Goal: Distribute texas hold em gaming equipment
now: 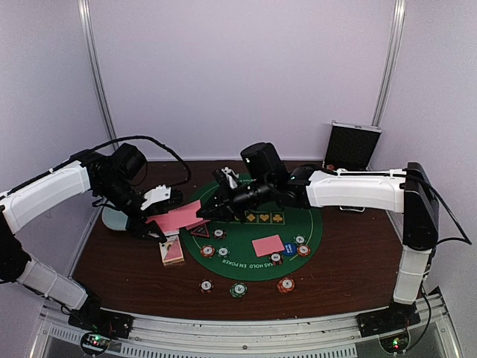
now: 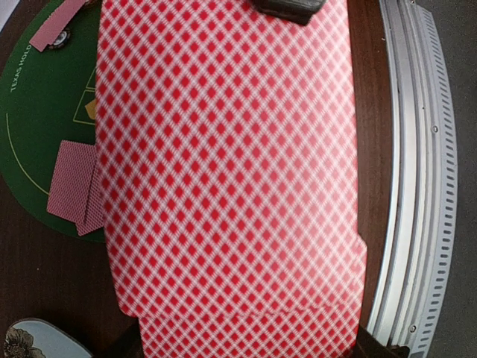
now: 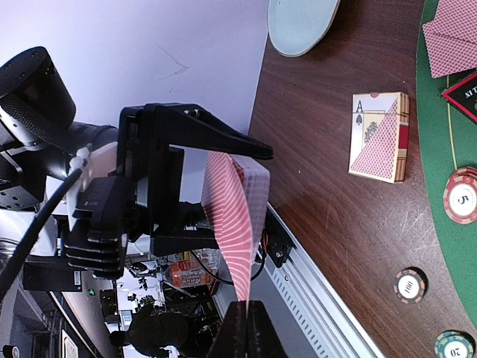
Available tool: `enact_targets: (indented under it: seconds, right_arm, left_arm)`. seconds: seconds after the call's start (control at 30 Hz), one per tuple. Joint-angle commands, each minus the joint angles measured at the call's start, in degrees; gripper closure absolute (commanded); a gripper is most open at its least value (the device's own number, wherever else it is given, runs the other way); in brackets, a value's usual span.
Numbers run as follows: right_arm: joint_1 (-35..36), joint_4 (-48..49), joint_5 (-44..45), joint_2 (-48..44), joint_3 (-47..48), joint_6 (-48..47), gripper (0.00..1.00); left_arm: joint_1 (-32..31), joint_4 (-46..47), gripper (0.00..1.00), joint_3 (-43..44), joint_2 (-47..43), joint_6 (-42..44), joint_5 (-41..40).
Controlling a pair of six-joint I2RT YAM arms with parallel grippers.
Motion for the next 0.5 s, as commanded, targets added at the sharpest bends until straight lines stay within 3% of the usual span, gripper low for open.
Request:
enact_targets:
  seconds: [0.0, 0.47]
  right_arm:
    - [-0.4, 1.5, -0.5, -2.7, -1.4, 0.2, 0.96]
    - [-2.5, 18.0, -3.0, -8.8, -14.8, 8.5, 1.00]
  left_arm:
    - [-0.3, 1.5, 1.00, 0.8, -1.4, 0.5, 1.2]
    - [-0.3, 1.1, 1.00, 1.0, -1.3, 0.5, 0.1]
